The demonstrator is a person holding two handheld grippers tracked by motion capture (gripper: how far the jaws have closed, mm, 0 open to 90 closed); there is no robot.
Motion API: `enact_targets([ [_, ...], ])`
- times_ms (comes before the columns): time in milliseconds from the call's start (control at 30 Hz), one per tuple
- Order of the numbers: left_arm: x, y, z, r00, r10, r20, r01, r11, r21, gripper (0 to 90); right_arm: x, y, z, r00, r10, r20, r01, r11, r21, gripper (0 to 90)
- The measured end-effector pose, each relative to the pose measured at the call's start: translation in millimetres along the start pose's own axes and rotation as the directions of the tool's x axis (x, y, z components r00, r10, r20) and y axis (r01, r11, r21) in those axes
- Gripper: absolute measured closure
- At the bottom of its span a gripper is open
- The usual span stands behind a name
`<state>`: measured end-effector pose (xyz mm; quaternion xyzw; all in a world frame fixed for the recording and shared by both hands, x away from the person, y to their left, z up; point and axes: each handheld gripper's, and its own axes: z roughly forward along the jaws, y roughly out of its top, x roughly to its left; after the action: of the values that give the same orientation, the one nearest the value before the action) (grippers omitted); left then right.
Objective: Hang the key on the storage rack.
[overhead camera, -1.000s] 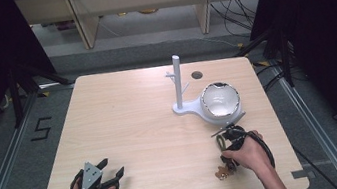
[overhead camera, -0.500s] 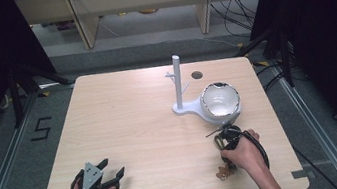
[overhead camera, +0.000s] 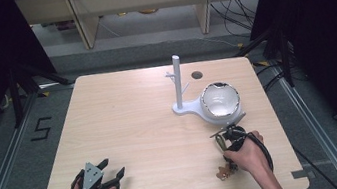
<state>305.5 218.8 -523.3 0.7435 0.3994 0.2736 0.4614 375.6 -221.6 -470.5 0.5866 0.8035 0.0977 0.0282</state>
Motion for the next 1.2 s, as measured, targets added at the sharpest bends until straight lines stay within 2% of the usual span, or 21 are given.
enact_targets([
  [33,0.0,0.0,0.0,1.0000,0.000,0.000,0.000,1.0000,0.000,32.6,0.0,0.0,0.0,1.0000,0.000,0.000,0.000,1.000,0.000,68.7],
  [100,0.0,-0.1,-0.1,1.0000,-0.003,0.000,0.003,1.0000,-0.003,32.5,-0.6,-2.9,-3.1,0.9992,0.000,-0.039,-0.001,1.000,-0.029,68.7],
  [133,0.1,-0.1,-0.2,1.0000,-0.003,0.000,0.003,1.0000,-0.003,32.6,0.1,-3.8,-4.3,0.9994,0.008,-0.034,-0.010,0.999,-0.033,68.7],
  [200,-0.2,-0.3,-0.3,1.0000,-0.009,-0.001,0.009,1.0000,-0.004,32.6,0.8,-6.6,-7.0,0.9983,0.004,-0.059,-0.008,0.998,-0.065,68.7],
  [433,0.0,-0.1,-0.3,1.0000,-0.002,0.000,0.002,1.0000,-0.002,32.6,3.9,-16.9,-16.5,0.9966,-0.002,-0.082,-0.011,0.986,-0.164,68.7],
  [567,-0.2,-0.2,-0.2,1.0000,-0.008,-0.001,0.008,1.0000,-0.003,32.7,3.6,-21.1,-17.8,0.9960,-0.007,-0.089,-0.010,0.982,-0.189,68.7],
  [633,-0.2,-0.3,-0.2,0.9999,-0.010,-0.001,0.010,0.9999,-0.003,32.7,2.4,-22.8,-17.9,0.9946,-0.025,-0.101,0.004,0.978,-0.209,68.8],
  [667,-0.6,-0.3,0.2,0.9999,-0.017,0.000,0.017,0.9998,-0.007,32.7,2.8,-25.3,-18.5,0.9927,-0.030,-0.117,0.000,0.969,-0.246,68.7],
  [700,-0.6,-0.3,0.2,0.9998,-0.017,0.000,0.017,0.9998,-0.008,32.7,2.9,-26.4,-19.4,0.9939,-0.016,-0.109,-0.010,0.971,-0.239,68.7],
  [733,-0.1,-0.2,-0.2,0.9999,-0.012,-0.001,0.012,0.9999,-0.003,32.8,1.2,-27.7,-17.8,0.9916,-0.060,-0.115,0.025,0.959,-0.282,68.8],
  [767,0.1,-0.2,-0.2,0.9999,-0.011,-0.002,0.011,0.9999,-0.003,32.8,1.9,-29.3,-17.9,0.9927,-0.049,-0.110,0.016,0.958,-0.285,68.8],
  [800,0.3,-0.2,-0.3,0.9999,-0.010,-0.002,0.010,0.9999,-0.003,32.8,0.9,-31.0,-17.5,0.9904,-0.072,-0.118,0.034,0.953,-0.301,68.8],
  [900,0.9,0.1,-1.1,0.9999,-0.013,-0.007,0.013,0.9999,0.003,32.9,-0.1,-35.7,-16.9,0.9871,-0.085,-0.135,0.036,0.942,-0.334,68.8],
  [933,0.3,-0.5,-0.3,0.9995,-0.033,-0.001,0.033,0.9995,-0.002,32.9,0.5,-36.9,-17.1,0.9876,-0.077,-0.137,0.025,0.938,-0.345,68.8],
  [967,0.6,-0.5,-0.2,0.9995,-0.033,0.001,0.033,0.9995,-0.002,32.9,0.4,-37.8,-17.8,0.9847,-0.076,-0.157,0.017,0.938,-0.346,68.8],
  [1000,1.0,-0.2,-0.7,0.9998,-0.020,-0.005,0.020,0.9998,-0.003,32.9,-0.2,-38.6,-17.8,0.9871,-0.080,-0.139,0.026,0.936,-0.350,68.8],
  [1067,1.0,-0.3,-0.7,0.9998,-0.022,-0.004,0.022,0.9997,-0.005,32.9,-1.2,-41.1,-18.3,0.9861,-0.100,-0.133,0.044,0.927,-0.373,68.8],
  [1100,1.0,-0.3,-0.7,0.9998,-0.022,-0.004,0.022,0.9997,-0.005,32.8,-1.2,-41.1,-18.3,0.9861,-0.100,-0.133,0.044,0.927,-0.373,68.8],
  [1133,1.0,-0.3,-0.7,0.9997,-0.023,-0.004,0.023,0.9997,-0.005,32.8,1.5,-43.2,-17.9,0.9850,-0.098,-0.142,0.032,0.911,-0.411,68.7],
  [1167,0.9,-0.3,-0.6,0.9997,-0.025,-0.004,0.025,0.9997,-0.005,32.8,1.0,-43.8,-18.1,0.9829,-0.110,-0.148,0.039,0.908,-0.417,68.8],
  [1200,0.9,-0.3,-0.5,0.9997,-0.025,-0.004,0.025,0.9997,-0.005,32.8,1.3,-45.0,-18.3,0.9820,-0.118,-0.147,0.043,0.899,-0.436,68.8],
])
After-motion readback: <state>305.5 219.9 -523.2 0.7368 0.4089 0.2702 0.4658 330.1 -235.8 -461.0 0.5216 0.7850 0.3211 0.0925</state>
